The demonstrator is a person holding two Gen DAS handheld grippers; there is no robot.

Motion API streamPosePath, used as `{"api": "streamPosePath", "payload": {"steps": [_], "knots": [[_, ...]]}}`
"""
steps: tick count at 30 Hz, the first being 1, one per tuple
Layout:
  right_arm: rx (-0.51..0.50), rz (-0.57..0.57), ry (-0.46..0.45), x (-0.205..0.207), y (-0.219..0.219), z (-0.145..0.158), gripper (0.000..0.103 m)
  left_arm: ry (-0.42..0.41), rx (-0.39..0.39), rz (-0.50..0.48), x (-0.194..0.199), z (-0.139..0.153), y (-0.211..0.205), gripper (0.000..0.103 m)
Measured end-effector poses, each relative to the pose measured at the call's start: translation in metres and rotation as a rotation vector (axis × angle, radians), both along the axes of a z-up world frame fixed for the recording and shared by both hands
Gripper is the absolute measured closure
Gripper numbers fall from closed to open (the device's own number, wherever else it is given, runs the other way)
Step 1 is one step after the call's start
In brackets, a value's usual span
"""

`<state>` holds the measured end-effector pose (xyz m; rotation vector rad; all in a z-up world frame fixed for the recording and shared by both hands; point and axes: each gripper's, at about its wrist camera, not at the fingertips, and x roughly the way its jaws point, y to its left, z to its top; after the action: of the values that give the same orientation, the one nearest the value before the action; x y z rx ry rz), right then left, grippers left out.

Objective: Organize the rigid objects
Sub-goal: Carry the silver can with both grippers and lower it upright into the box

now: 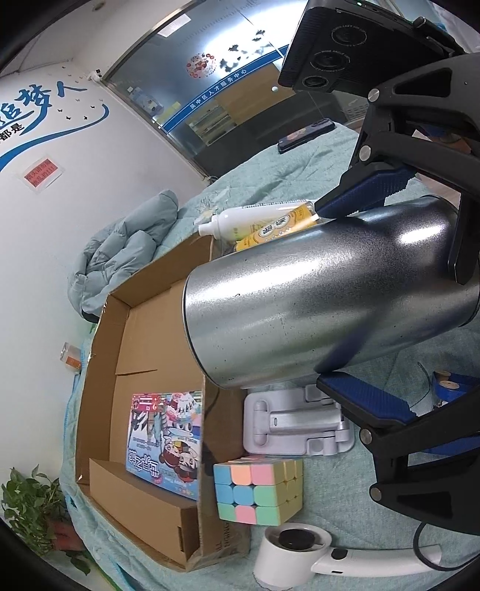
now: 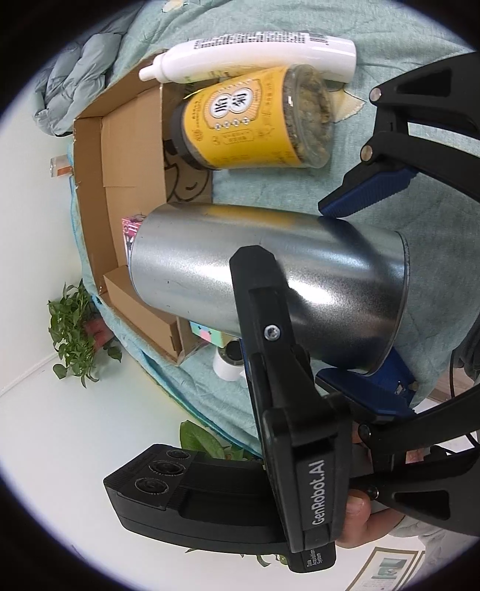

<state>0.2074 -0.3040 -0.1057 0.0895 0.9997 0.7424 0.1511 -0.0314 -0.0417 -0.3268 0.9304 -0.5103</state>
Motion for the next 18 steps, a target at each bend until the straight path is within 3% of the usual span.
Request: {"api": "streamPosePath", "payload": {"steps": [8, 18], "knots": [[-0.018, -0.006, -0.045, 0.015, 0.009, 0.017, 0.019, -0.049, -0.001, -0.024, 0.019, 0.023, 0.000, 0.020], [-0.057, 0.022, -0.070, 0.063, 0.031, 0.035, 0.019, -0.085, 0.016, 0.002, 0.076, 0.052, 0.008, 0.021]]}}
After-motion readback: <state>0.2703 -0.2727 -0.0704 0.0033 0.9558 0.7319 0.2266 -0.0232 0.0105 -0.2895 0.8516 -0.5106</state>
